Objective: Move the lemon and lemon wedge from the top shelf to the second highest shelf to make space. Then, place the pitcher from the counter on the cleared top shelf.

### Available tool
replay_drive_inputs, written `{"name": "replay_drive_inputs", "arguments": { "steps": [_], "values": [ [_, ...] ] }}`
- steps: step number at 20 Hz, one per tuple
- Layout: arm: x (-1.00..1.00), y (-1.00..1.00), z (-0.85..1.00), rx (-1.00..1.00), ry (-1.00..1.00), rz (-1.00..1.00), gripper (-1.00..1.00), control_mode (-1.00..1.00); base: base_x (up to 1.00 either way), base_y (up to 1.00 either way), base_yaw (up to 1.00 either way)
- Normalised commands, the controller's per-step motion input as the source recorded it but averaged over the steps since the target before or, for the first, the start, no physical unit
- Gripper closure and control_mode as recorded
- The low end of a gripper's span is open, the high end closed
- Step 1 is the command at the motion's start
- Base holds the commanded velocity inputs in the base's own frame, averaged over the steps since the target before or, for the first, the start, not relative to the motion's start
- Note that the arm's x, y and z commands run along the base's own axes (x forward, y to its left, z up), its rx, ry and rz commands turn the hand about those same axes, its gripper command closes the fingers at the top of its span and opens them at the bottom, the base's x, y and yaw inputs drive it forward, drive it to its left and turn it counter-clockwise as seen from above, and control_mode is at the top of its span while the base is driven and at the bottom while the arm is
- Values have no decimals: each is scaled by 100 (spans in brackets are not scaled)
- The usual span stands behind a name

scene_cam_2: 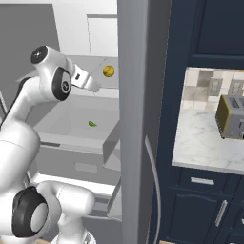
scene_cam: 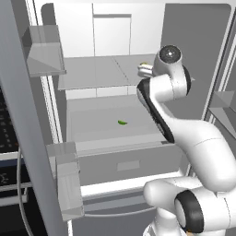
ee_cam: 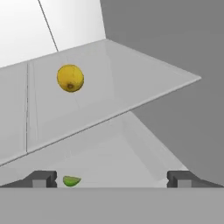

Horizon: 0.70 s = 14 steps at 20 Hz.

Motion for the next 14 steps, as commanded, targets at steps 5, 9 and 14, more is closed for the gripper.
{"name": "replay_drive_inputs", "arguments": {
  "steps": [5,9,14],
  "values": [
    [49,-3,0,-1,2,0,-100,-100,0,0,0],
    [38,0,0,-5,0,0,-100,-100,0,0,0],
    [42,0,0,-2,0,0,-100,-100,0,0,0]
  ]
}}
